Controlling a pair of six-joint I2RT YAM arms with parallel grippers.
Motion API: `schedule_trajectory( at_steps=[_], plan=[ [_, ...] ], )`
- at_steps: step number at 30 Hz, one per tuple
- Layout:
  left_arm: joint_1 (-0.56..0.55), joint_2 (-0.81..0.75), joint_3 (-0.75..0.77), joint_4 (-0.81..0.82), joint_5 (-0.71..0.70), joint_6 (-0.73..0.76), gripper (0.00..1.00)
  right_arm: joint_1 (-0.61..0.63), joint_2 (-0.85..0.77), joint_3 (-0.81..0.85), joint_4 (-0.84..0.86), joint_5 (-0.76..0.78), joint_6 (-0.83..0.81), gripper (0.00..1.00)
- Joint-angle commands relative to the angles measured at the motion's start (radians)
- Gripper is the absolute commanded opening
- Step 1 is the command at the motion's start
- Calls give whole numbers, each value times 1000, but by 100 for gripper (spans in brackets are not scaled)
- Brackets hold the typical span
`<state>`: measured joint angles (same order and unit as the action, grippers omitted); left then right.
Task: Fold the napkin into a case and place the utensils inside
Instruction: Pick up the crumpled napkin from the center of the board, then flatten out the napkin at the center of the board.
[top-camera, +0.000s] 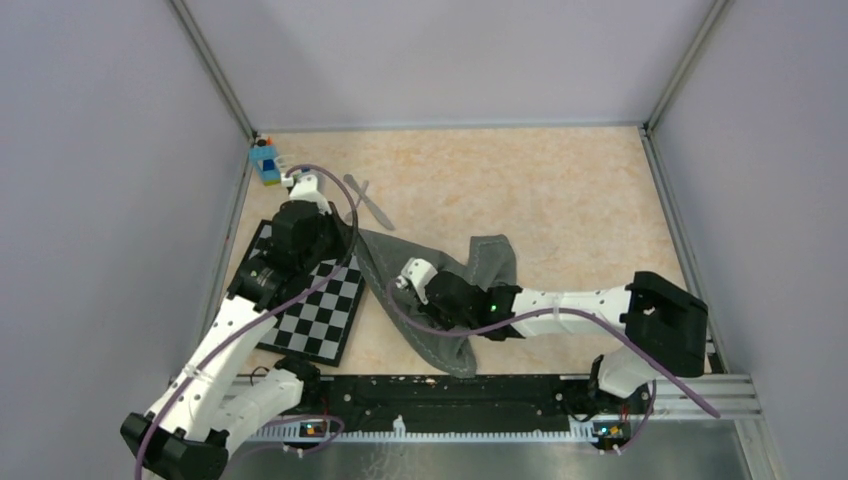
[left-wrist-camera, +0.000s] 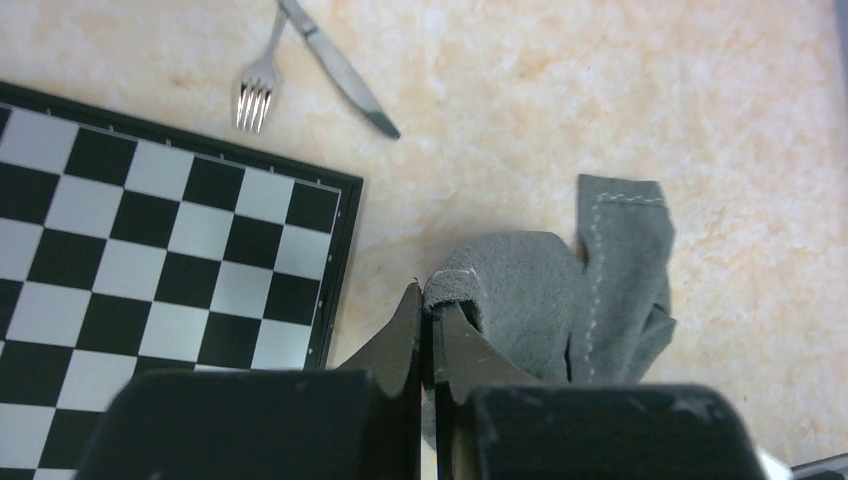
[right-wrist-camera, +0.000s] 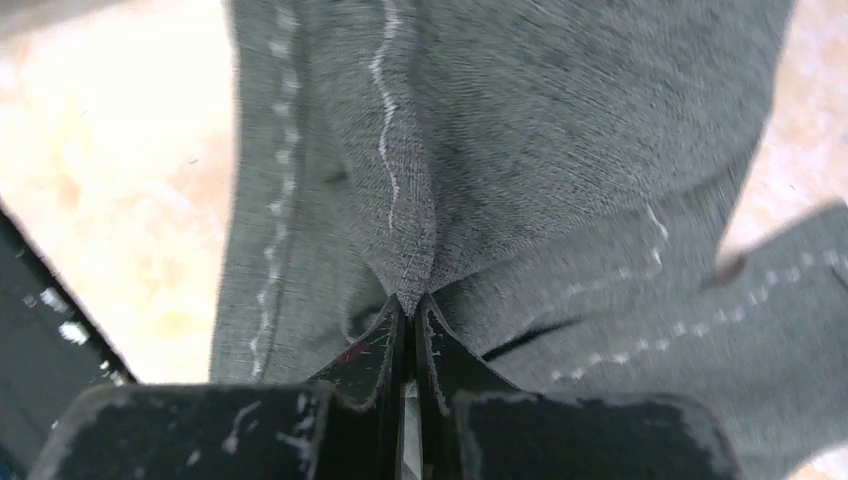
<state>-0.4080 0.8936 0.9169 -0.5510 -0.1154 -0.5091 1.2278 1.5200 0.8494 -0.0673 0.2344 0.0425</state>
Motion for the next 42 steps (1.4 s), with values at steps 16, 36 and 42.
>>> schedule_trajectory(
  at_steps=[16, 36, 42],
  plan=[
    [5, -211, 402, 251, 536, 319, 0, -76, -469, 640, -669, 146, 78, 0],
    [5, 328, 555, 411, 209, 344, 0, -911, -164, 748, -439, -47, 180, 0],
    [23, 991, 877, 261, 4, 402, 4, -1082, 527, 1188, -706, -269, 76, 22]
  ],
)
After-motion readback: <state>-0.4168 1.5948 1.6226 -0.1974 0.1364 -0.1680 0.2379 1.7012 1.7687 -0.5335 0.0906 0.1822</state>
